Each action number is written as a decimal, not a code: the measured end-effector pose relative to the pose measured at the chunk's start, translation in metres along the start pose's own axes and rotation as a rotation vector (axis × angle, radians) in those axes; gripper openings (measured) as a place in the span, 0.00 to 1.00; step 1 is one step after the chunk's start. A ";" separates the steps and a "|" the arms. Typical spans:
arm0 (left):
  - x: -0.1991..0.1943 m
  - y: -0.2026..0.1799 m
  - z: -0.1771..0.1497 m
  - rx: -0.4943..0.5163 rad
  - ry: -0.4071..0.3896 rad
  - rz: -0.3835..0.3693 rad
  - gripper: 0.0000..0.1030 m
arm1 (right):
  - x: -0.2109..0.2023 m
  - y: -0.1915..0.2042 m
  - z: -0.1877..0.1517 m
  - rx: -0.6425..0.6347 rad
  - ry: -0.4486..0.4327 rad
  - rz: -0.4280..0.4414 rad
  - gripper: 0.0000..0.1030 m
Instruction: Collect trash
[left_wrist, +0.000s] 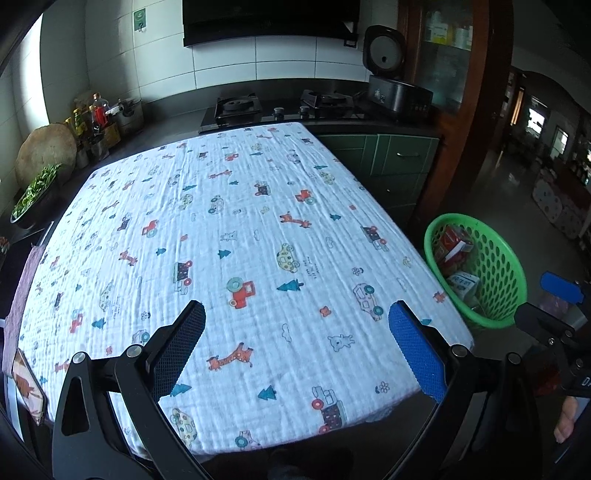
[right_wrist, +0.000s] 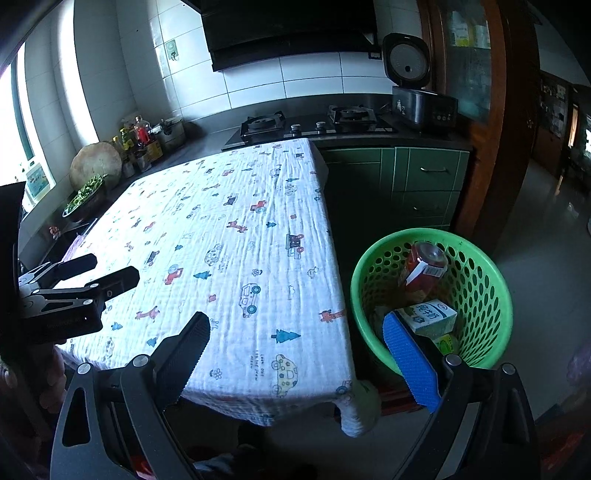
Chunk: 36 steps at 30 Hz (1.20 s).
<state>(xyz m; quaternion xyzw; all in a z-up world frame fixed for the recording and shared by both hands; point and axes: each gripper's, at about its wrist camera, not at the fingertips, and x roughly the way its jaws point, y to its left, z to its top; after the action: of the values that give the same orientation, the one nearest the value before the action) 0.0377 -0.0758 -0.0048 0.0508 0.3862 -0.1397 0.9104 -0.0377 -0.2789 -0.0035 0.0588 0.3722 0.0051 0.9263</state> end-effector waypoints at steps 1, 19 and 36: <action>0.000 0.000 0.000 -0.001 0.000 0.001 0.95 | 0.000 0.000 0.000 0.000 -0.001 0.001 0.89; 0.003 -0.001 -0.002 0.006 0.006 0.027 0.95 | 0.003 -0.002 -0.002 -0.004 0.007 -0.006 0.89; -0.001 -0.001 -0.008 0.013 0.009 0.037 0.95 | 0.008 -0.007 0.002 -0.013 0.008 -0.007 0.90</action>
<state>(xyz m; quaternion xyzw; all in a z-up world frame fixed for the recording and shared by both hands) 0.0311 -0.0754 -0.0098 0.0643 0.3884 -0.1252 0.9107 -0.0306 -0.2852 -0.0079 0.0514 0.3761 0.0046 0.9251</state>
